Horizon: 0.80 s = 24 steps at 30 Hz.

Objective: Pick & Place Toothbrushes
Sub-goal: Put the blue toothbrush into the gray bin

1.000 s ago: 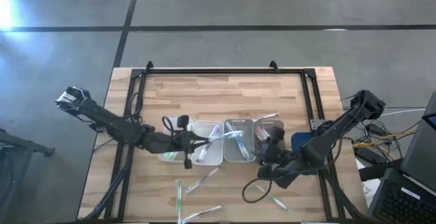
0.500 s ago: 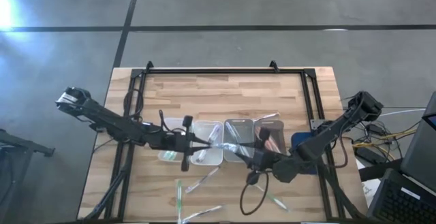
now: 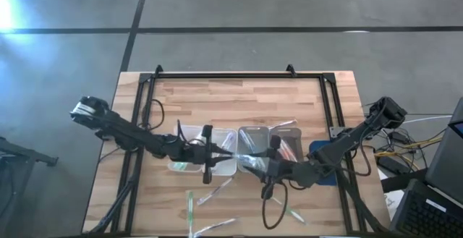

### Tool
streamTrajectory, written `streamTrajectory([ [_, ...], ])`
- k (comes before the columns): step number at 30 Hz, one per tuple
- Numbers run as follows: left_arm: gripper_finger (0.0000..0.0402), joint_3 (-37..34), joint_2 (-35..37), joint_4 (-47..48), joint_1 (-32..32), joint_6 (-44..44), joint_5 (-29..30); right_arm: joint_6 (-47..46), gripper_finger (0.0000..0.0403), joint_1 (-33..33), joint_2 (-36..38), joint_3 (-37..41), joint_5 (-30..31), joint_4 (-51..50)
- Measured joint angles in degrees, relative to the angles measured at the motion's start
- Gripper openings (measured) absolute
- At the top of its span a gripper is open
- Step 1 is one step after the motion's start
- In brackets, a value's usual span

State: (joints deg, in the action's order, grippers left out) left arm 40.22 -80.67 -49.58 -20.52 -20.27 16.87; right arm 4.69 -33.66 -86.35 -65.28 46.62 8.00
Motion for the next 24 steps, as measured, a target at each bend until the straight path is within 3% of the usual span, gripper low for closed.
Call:
streamTrajectory([
  [13,0.0030,5.0,-8.0,-3.5,0.0,-5.2,-2.9,0.0,0.0198,0.8,-1.3,0.0,-0.2,0.1],
  [24,0.0030,4.5,-6.4,-3.1,0.2,-5.2,-2.8,0.5,0.0129,0.7,-2.0,0.0,-0.2,0.6],
])
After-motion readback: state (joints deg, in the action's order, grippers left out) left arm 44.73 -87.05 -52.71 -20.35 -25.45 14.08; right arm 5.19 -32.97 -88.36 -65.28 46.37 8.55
